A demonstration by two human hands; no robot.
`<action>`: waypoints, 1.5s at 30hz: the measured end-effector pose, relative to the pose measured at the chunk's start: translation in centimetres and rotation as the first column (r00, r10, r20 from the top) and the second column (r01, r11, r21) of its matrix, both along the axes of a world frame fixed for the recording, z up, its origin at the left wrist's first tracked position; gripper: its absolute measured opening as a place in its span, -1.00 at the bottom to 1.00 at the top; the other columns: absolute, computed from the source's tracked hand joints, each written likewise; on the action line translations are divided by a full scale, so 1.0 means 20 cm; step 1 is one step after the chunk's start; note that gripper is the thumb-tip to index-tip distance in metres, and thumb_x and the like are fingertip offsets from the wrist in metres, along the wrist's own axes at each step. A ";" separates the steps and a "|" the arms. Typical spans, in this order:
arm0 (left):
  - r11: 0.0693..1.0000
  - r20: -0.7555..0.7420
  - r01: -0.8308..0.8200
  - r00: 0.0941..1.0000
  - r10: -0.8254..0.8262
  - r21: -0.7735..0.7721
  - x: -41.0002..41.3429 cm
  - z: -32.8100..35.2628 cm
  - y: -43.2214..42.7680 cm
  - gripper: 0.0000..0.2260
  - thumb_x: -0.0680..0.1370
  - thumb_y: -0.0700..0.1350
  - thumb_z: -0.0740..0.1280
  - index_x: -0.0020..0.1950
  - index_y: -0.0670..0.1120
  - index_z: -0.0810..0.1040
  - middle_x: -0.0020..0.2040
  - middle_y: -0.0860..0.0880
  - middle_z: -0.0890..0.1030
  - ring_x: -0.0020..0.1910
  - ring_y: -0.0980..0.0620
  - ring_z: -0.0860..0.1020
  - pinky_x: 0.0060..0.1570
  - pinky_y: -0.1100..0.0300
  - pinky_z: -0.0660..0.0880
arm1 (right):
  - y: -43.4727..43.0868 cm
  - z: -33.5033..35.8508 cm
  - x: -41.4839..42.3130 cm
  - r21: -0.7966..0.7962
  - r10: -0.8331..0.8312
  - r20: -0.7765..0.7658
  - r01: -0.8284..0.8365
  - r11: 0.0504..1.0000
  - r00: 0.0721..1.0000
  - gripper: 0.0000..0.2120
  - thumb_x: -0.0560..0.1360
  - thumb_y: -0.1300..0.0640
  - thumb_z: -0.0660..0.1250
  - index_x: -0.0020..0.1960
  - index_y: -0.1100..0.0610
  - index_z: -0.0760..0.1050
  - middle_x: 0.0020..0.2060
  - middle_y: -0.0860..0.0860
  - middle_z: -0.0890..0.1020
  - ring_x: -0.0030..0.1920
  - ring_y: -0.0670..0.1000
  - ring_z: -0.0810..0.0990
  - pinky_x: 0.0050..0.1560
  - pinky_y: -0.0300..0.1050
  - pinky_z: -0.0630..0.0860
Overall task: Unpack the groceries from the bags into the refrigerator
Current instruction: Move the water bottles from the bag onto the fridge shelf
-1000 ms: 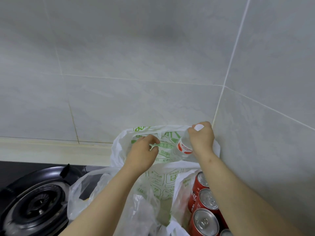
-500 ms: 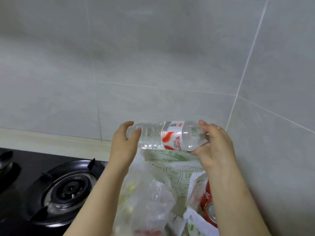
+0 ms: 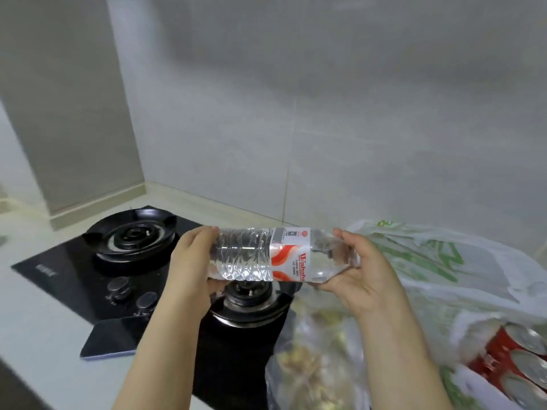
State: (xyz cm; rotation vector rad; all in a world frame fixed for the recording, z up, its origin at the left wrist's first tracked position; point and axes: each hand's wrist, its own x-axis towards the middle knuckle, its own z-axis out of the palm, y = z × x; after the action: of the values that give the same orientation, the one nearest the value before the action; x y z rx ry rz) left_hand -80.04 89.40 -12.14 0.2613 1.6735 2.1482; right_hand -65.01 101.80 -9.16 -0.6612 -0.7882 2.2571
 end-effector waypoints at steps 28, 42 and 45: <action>0.284 0.057 -0.950 0.279 0.959 -0.131 0.69 -0.20 -1.82 -0.95 0.56 -0.06 0.26 -0.09 0.05 0.50 -0.01 0.01 0.49 -0.03 -0.05 0.48 -0.18 0.00 0.56 | -1.50 -0.26 -0.38 -0.136 0.950 0.050 -0.940 0.312 0.307 -0.79 0.49 0.23 0.27 0.12 0.18 0.48 0.04 0.22 0.57 0.06 0.32 0.54 -0.01 0.36 0.50; -0.317 0.038 -0.947 -0.319 0.947 -0.052 1.73 -0.07 -2.71 -0.94 0.53 -0.13 0.28 -0.09 0.02 0.52 -0.16 0.04 0.53 -0.23 0.04 0.49 -0.15 0.07 0.51 | -2.71 -0.19 0.25 -0.040 0.970 -0.032 -0.969 -0.242 -0.241 -0.69 0.29 0.27 0.35 0.03 0.24 0.47 -0.28 0.12 0.67 -0.13 0.15 0.67 0.03 0.39 0.46; -0.410 0.032 -0.910 -0.412 0.911 -0.051 1.97 -0.04 -2.90 -0.94 0.51 -0.11 0.30 -0.13 0.04 0.52 -0.12 0.06 0.53 -0.14 0.00 0.50 -0.06 0.00 0.51 | -2.95 -0.19 0.43 0.017 0.951 -0.006 -0.951 -0.309 -0.309 -0.97 0.48 0.28 0.27 -0.07 0.22 0.45 -0.34 0.10 0.65 -0.28 0.09 0.67 -0.01 0.30 0.52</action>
State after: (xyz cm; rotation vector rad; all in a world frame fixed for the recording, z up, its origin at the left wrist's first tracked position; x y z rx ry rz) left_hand -40.65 31.32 -12.87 -2.3545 1.9675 2.9141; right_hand -56.39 42.76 -12.99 0.4998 -1.8425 3.7341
